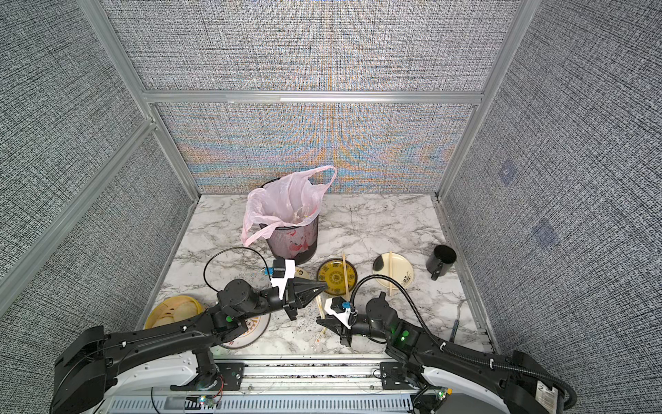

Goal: Remove the packaging of disposable chopsticks
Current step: Remove the packet bag from the disposable chopsticks.

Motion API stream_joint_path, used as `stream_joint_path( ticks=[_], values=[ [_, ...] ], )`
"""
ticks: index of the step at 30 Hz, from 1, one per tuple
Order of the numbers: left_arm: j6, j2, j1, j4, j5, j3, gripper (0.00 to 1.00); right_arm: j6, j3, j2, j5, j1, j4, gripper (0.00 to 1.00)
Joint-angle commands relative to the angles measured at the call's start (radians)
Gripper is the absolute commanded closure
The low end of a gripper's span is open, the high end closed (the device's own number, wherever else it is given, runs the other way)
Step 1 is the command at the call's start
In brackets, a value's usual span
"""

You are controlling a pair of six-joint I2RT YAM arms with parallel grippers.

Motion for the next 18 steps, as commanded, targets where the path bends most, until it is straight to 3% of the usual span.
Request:
stream_joint_path(
  ticks=[1,18],
  values=[
    [0.006,0.008,0.001,-0.027,0.034,-0.003,0.93,0.003,0.002,0.000,-0.001,0.001,0.126,1.00],
    [0.014,0.004,0.001,-0.038,0.077,0.016,0.94,-0.014,0.001,-0.027,0.012,0.002,0.154,1.00]
  ],
)
